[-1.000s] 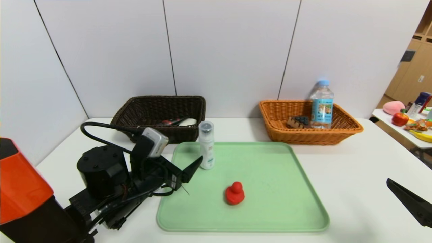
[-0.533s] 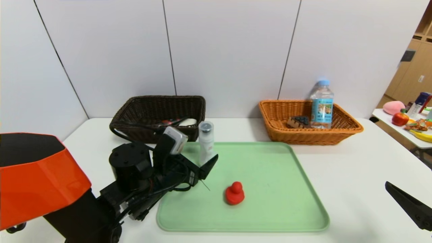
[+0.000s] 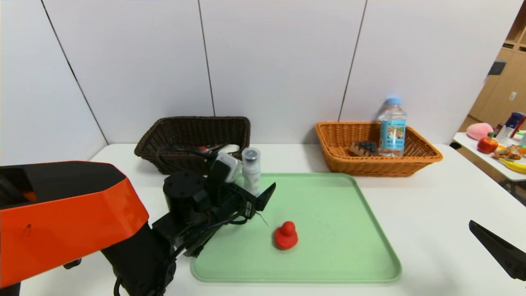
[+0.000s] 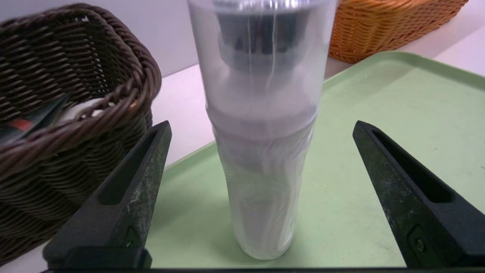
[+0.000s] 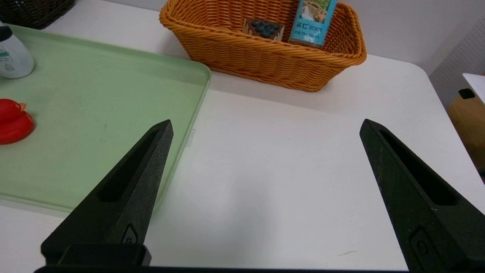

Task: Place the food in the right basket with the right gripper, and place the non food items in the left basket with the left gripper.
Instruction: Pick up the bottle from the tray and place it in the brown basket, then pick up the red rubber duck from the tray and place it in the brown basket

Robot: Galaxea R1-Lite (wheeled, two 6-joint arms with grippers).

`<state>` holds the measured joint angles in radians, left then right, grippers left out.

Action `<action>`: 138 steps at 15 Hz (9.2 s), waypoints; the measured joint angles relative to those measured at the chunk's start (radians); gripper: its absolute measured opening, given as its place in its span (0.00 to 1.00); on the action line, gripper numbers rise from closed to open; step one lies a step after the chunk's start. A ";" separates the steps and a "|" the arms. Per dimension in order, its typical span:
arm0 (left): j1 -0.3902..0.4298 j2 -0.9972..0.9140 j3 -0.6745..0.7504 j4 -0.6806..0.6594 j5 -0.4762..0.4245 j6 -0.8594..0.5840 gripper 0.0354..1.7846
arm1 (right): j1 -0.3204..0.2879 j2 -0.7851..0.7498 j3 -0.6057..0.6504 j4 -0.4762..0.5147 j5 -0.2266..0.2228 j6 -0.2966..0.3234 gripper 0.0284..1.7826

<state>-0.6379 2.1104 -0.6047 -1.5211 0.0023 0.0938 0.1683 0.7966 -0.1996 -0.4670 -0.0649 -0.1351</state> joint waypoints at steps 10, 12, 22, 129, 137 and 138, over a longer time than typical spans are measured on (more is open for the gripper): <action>-0.001 0.049 -0.047 0.000 0.038 0.000 0.53 | 0.000 -0.020 0.018 0.004 0.001 0.001 0.95; -0.001 0.040 -0.047 0.000 0.038 -0.002 0.42 | 0.000 -0.022 0.021 0.004 0.001 0.001 0.95; -0.057 -0.107 -0.022 0.000 0.044 0.061 0.34 | 0.000 -0.032 0.051 0.004 0.002 0.000 0.95; -0.253 0.021 0.120 0.024 0.095 -0.049 0.12 | 0.010 -0.244 -0.008 0.181 0.033 0.033 0.95; -0.251 -0.028 0.122 0.034 0.096 -0.045 0.12 | 0.011 -0.157 -0.097 0.167 0.073 0.037 0.95; -0.250 -0.048 0.121 0.049 0.095 -0.044 0.12 | 0.011 -0.126 -0.127 0.163 0.074 0.040 0.95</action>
<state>-0.8881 2.0623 -0.4834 -1.4721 0.0977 0.0496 0.1794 0.6704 -0.3270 -0.3045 0.0091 -0.0947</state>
